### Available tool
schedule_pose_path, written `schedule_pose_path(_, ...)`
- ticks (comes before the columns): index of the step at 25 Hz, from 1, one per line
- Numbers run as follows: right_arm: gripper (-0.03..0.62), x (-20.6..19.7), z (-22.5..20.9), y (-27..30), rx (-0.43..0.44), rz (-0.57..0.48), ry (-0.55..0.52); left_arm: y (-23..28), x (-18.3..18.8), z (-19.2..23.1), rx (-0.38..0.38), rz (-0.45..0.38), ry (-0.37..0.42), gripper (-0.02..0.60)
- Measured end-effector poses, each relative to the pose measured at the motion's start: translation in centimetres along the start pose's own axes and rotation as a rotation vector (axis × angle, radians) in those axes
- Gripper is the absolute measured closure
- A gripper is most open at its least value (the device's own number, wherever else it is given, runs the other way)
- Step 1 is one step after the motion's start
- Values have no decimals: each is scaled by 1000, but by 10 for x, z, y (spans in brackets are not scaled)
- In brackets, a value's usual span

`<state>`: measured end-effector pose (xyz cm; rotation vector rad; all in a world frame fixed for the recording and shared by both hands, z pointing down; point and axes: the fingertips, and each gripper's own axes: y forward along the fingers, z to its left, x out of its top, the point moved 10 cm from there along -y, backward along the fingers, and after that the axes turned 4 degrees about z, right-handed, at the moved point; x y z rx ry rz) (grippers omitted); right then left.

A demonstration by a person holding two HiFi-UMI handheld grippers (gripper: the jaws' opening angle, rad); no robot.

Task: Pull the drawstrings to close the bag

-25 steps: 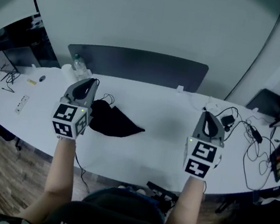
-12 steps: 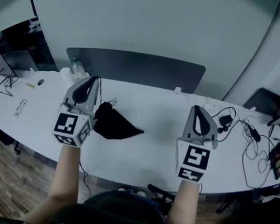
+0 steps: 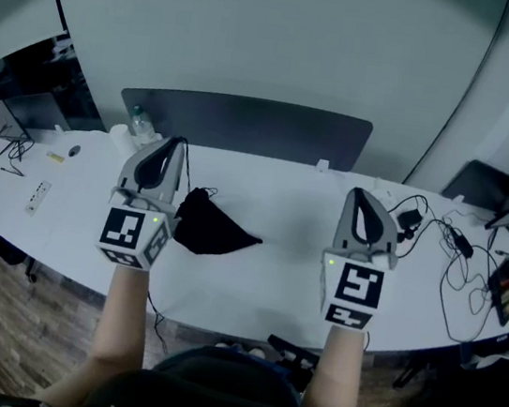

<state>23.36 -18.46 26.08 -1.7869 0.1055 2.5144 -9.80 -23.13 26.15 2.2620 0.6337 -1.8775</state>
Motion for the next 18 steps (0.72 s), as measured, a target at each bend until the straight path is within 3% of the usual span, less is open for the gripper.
schedule_pose_path(18,602,4,3,-4,26,-20,20,-5,2,-6,-13,-27,17,569)
